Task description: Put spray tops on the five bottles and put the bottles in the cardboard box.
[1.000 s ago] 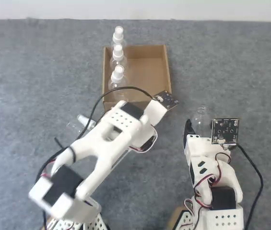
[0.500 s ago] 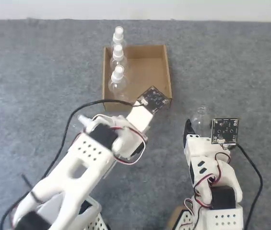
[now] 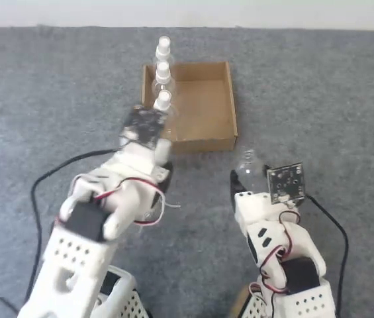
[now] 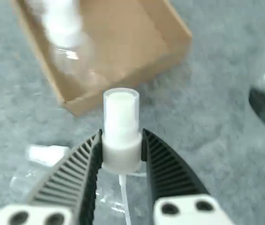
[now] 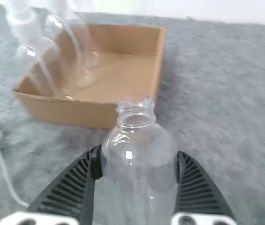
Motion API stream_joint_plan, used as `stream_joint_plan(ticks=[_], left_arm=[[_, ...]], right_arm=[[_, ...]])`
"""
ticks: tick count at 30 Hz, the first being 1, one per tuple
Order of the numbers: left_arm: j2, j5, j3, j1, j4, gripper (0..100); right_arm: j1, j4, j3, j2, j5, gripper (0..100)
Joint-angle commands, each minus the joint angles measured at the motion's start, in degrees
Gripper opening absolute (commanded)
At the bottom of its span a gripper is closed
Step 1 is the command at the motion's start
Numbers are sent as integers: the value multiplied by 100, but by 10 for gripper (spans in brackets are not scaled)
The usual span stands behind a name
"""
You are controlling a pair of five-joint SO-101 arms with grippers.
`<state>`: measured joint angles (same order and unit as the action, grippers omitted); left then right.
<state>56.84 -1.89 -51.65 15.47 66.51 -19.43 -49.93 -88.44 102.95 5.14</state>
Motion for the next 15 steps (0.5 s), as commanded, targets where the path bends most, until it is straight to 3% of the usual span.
stream_joint_plan(ticks=[1, 11, 15], left_arm=[[1037, -114, -110, -290, -141, 11], [2945, -149, -629, -905, -149, 11], [3481, -510, -866, -1301, -299, 11]], right_arm=[[-497, 321, 62, 101, 18, 101], [-1727, 884, 35, 101, 18, 101], [-2193, 1288, 35, 75, 18, 101]])
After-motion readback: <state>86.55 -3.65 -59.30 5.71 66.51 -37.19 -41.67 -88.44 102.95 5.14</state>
